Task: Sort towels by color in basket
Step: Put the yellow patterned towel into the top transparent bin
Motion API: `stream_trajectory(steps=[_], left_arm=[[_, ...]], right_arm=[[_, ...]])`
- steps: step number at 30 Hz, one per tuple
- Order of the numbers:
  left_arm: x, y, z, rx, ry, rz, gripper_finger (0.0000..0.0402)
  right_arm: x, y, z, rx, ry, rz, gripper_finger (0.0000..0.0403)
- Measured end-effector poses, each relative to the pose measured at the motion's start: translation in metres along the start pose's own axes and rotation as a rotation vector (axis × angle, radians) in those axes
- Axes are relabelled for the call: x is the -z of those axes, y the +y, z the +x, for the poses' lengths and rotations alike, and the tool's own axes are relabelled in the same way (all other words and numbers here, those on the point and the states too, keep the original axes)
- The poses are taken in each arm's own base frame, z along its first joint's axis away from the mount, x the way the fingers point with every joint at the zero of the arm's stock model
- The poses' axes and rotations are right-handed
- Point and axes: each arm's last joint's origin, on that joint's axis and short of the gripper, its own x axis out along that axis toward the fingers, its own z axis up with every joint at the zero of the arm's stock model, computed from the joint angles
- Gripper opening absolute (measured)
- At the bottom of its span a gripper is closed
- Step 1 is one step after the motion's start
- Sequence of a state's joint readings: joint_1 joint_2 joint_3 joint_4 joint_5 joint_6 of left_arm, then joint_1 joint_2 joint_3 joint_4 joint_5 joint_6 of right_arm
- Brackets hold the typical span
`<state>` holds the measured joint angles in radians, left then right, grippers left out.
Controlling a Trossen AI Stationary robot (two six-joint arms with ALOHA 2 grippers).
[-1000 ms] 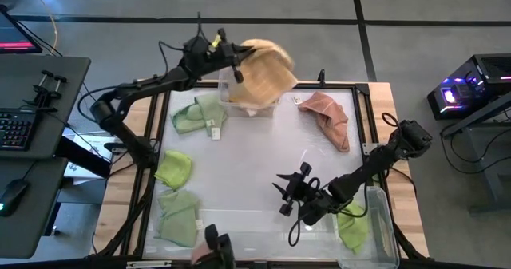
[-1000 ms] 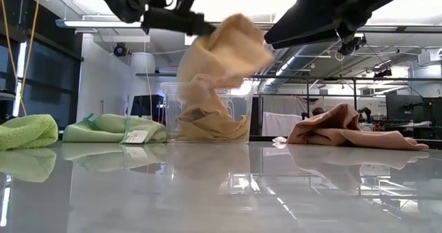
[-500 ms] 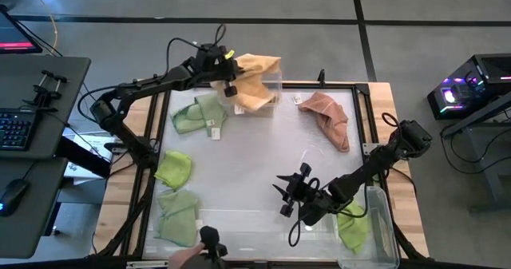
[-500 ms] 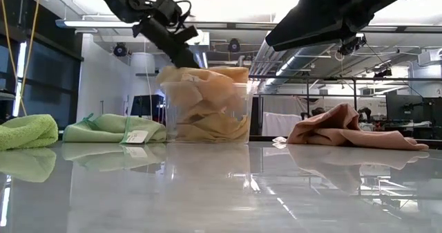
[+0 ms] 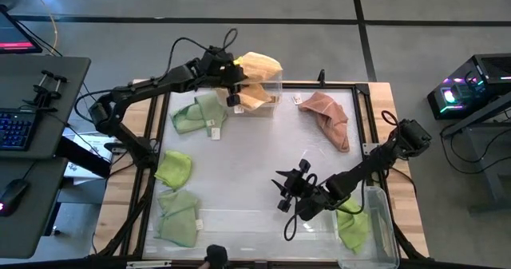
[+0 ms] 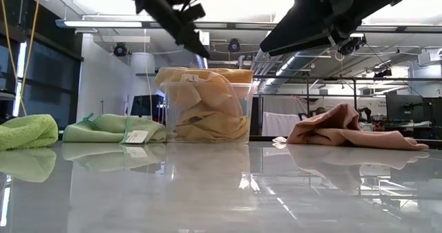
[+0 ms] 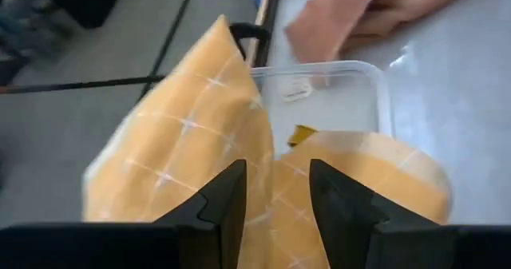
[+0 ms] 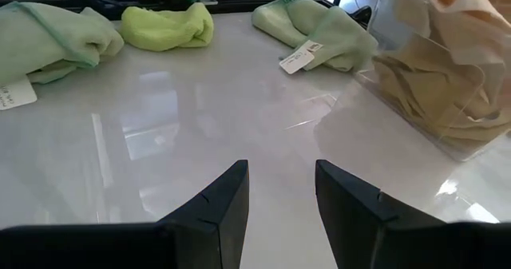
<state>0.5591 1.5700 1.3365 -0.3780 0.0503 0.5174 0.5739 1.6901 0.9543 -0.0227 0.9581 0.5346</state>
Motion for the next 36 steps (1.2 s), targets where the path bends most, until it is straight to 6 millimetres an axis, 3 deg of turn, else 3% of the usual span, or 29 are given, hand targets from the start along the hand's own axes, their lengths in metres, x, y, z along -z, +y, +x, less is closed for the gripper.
stream_trajectory(steps=[4, 9, 14, 19, 29, 36], left_arm=[[-0.014, 0.003, -0.014, -0.268, 0.17, -0.012, 0.0113], [0.001, 0.026, -0.026, -0.451, 0.365, -0.117, 0.0082], [0.031, 0.043, -0.017, -0.314, 0.407, -0.247, 0.0049], [0.045, 0.045, 0.008, -0.135, 0.362, -0.311, 0.0023], [0.046, 0.004, 0.076, 0.085, 0.326, -0.096, 0.0001], [0.048, -0.011, 0.094, 0.101, 0.344, -0.037, 0.0001]], right_arm=[[0.0, 0.0, 0.0, -0.005, 0.003, 0.011, 0.014], [0.001, 0.0, 0.0, -0.004, 0.005, 0.03, 0.014], [0.001, 0.0, 0.0, -0.004, 0.005, 0.03, 0.014], [0.001, 0.0, 0.0, -0.004, 0.005, 0.03, 0.014], [0.001, 0.0, 0.0, -0.005, 0.009, 0.026, 0.014], [0.001, 0.0, 0.0, -0.006, 0.014, 0.031, 0.014]])
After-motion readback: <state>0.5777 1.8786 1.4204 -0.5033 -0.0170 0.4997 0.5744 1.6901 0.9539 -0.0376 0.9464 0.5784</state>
